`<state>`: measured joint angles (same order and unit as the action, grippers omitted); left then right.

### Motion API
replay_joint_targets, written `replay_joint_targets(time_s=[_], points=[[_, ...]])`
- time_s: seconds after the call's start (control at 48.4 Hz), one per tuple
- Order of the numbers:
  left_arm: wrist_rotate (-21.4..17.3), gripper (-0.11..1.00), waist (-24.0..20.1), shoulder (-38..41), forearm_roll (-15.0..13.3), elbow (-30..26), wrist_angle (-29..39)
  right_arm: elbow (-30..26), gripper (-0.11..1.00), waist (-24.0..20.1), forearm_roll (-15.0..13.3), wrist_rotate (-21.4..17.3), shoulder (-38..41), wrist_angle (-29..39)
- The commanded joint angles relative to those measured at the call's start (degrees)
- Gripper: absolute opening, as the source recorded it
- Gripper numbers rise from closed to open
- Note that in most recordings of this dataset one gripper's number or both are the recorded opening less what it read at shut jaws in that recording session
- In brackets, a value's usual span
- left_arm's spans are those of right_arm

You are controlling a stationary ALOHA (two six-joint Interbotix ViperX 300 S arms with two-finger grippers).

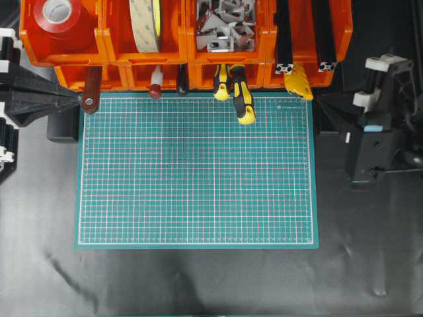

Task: Pick cutter from container rack with right arm.
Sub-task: 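Move the right gripper toward the yellow box cutter on the rack, then lower the open right gripper around the yellow cutter handle and close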

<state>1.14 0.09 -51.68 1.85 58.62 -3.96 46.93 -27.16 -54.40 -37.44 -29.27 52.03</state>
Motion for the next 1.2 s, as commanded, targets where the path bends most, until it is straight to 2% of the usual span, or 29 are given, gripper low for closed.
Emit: replay_joint_targets(time_s=[0.0,0.207,0.352,0.455,0.579,0.662,0.869,1.013,1.179], points=[[0.26,0.0,-0.26,-0.18,0.18,-1.67,0.18,0.35,-0.01,-0.88,-1.76,-2.46,0.7,-0.18],[0.35,0.0,-0.18,-1.05,0.18,-1.67,0.18,1.76,0.0,-2.2,-1.67,-4.04,0.44,-1.67],[0.35,0.0,-0.18,-1.05,0.18,-1.76,0.18,1.76,0.1,-2.2,-1.76,-3.96,0.35,-1.93],[0.7,0.0,-0.18,-0.97,0.18,-1.76,0.26,1.85,0.28,-2.46,-1.67,-3.96,0.35,-2.64],[2.11,0.0,-0.18,-0.7,0.26,-1.67,0.35,1.76,0.64,-2.55,-1.76,-4.13,0.53,-2.64],[2.55,0.0,-0.18,-0.88,0.18,-1.67,0.79,1.76,0.81,-2.55,-2.2,-4.13,0.79,-2.29],[2.81,0.0,0.0,-1.14,0.18,-1.67,1.05,1.76,0.78,-2.55,-4.66,-4.31,3.43,-1.93],[2.81,0.0,0.0,-1.32,0.26,-1.67,0.97,1.23,0.78,-2.55,-6.68,-4.75,7.29,1.85],[2.81,0.0,0.0,-1.23,0.18,-1.76,1.32,0.97,0.78,-2.55,-10.72,-9.14,9.76,4.04]])
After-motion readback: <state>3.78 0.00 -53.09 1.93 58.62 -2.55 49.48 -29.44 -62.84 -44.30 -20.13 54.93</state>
